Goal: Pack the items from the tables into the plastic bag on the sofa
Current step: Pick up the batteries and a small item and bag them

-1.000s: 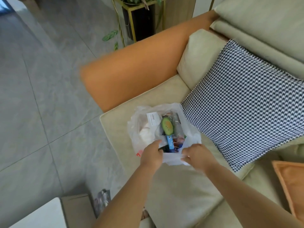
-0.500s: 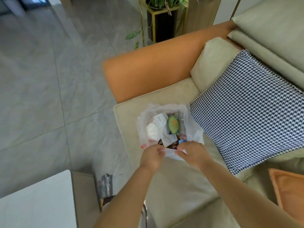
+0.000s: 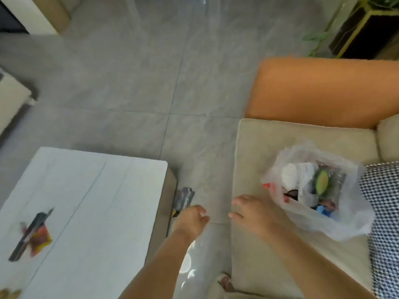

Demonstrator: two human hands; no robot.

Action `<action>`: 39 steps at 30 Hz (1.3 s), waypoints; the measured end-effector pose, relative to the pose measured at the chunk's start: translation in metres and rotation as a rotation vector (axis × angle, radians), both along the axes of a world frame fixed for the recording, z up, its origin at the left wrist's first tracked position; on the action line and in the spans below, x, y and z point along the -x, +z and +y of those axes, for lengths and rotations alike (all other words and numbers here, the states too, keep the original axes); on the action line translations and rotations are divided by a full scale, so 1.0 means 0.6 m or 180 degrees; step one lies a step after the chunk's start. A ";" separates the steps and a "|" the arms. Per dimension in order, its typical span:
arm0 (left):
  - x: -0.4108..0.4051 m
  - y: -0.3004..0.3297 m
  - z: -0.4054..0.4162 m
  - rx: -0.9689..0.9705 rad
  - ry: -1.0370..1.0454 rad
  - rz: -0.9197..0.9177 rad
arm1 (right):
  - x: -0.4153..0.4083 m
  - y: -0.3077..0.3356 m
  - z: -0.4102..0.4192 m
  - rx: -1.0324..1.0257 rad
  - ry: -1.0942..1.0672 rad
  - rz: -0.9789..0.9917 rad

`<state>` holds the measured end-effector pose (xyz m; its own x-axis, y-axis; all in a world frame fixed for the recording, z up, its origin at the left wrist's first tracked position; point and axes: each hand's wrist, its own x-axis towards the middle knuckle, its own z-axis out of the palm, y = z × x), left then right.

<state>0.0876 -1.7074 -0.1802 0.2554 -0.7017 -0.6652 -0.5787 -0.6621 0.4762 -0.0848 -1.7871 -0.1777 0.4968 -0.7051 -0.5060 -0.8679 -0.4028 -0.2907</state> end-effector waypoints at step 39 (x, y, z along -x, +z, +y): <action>-0.626 -0.183 0.696 -0.0634 0.3101 -0.0405 | -0.862 -0.151 0.519 -0.0406 0.2754 0.0152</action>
